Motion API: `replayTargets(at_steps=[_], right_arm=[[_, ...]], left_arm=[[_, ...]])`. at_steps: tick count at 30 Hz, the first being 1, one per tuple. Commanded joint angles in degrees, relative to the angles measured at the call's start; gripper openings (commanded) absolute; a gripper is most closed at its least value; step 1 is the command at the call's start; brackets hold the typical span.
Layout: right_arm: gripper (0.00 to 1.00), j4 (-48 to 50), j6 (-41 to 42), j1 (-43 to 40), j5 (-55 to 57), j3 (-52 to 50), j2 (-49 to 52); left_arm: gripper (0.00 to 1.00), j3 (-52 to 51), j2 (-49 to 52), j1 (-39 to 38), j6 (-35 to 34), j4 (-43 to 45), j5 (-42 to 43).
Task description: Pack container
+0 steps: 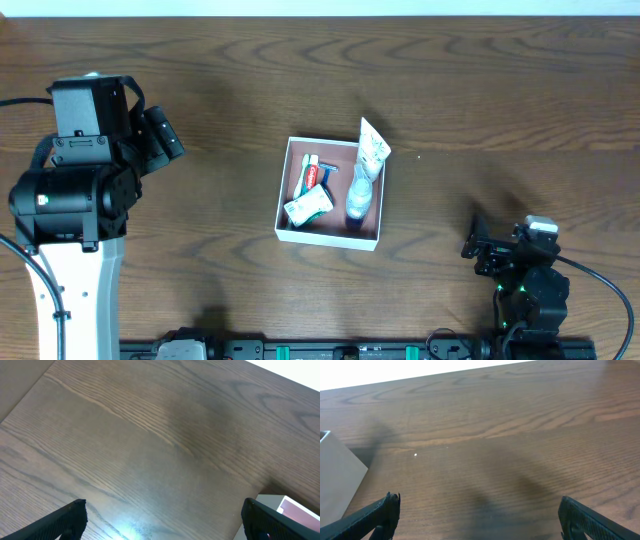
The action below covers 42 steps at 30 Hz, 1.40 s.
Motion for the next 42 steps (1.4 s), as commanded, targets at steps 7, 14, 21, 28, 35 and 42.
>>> replayTargets(at_steps=[7, 14, 21, 28, 35, 42], right_arm=[[0.99, 0.07, 0.00, -0.37, 0.02, -0.31, -0.42], [0.99, 0.07, 0.00, -0.37, 0.02, -0.31, -0.42], [0.99, 0.07, 0.00, -0.35, 0.02, -0.31, -0.42], [0.99, 0.07, 0.00, -0.37, 0.02, -0.31, -0.42], [0.99, 0.07, 0.00, -0.35, 0.02, -0.31, -0.42], [0.99, 0.07, 0.00, -0.37, 0.02, -0.31, -0.42]], left_arm=[[0.98, 0.46, 0.00, 0.35, 0.28, -0.13, -0.92], [0.98, -4.46, -8.50, 0.83, 0.55, 3.17, -5.46], [0.98, -25.38, -26.34, 0.83, 2.75, 15.06, -5.42], [0.98, -50.97, -45.77, 0.83, 2.67, 22.64, -1.95], [0.98, -66.90, -58.62, 0.81, 2.69, 25.73, 2.73], [0.98, -70.93, -61.37, 0.79, 2.69, 25.70, 3.48]])
